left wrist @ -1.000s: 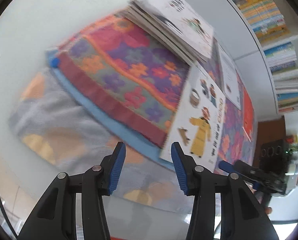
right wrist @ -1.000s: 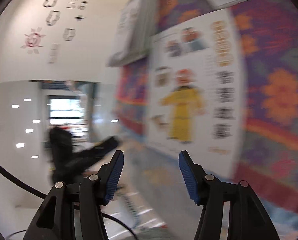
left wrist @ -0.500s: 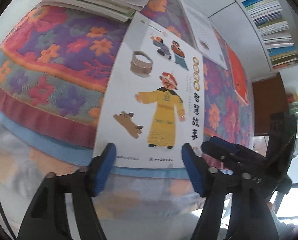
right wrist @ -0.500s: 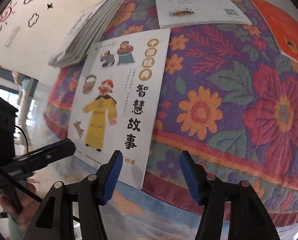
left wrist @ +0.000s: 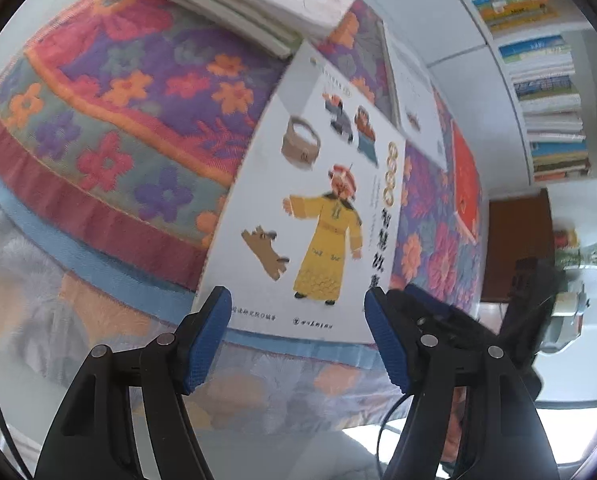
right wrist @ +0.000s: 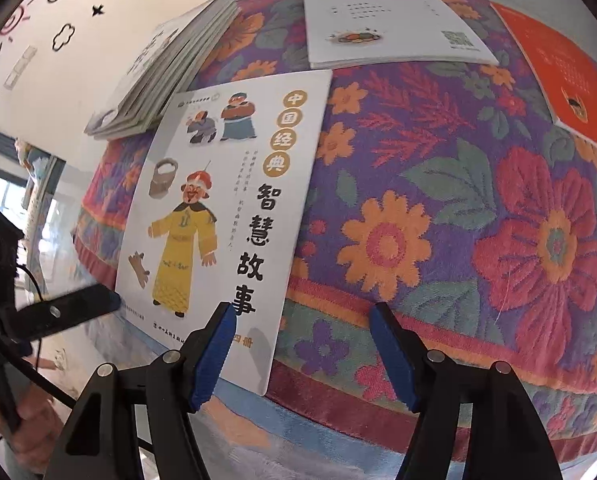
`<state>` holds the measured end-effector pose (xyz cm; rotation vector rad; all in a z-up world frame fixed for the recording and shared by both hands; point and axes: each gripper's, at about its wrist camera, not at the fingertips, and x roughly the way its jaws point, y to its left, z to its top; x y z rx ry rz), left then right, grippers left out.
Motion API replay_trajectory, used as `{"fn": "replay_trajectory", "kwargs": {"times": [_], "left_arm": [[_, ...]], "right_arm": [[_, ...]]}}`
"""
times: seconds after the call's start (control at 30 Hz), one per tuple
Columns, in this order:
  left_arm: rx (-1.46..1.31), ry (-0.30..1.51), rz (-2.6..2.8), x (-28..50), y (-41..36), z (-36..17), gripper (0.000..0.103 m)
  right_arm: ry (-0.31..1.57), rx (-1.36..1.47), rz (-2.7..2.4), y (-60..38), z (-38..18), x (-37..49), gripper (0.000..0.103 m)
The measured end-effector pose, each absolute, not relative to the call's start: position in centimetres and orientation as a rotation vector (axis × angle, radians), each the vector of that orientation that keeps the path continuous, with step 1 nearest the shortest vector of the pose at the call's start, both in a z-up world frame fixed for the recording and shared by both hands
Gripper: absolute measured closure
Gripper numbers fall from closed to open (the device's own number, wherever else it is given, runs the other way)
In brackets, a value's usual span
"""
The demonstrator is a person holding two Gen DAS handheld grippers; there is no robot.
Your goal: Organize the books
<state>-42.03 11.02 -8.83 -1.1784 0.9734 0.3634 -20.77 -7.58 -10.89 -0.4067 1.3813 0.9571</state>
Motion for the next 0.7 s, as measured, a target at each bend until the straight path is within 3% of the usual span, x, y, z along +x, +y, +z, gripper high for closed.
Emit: {"fn": "replay_trajectory", "kwargs": {"times": [0.1, 0.17, 0.23, 0.37, 0.53, 0.7], "left_arm": [[-1.101, 0.981, 0.431, -42.0, 11.4, -7.7, 0.040], [-1.053, 1.014, 0.448, -41.6, 11.3, -7.6, 0.060], [-1.035, 1.054, 0.424, -41.0, 11.1, -8.0, 0.069], [-1.033, 1.069, 0.428, -40.8, 10.6, -8.8, 0.070], [-1.027, 1.114, 0.416, -40.0, 10.8, -9.3, 0.070], [-0.973, 1.082, 0.508, -39.7, 11.3, -8.3, 0.072]], "right_arm": [[1.387, -0.393, 0.962, -7.8, -10.9, -20.7, 0.034], [1.408, -0.358, 0.968, -7.5, -11.1, -20.8, 0.034], [1.434, -0.320, 0.976, -7.6, -11.3, -20.7, 0.034], [1.476, -0.234, 1.006, -8.0, -11.5, -20.5, 0.033], [1.482, -0.176, 0.962, -9.5, -11.5, -20.1, 0.056], [1.478, -0.181, 0.988, -9.6, -11.3, -20.3, 0.057]]}}
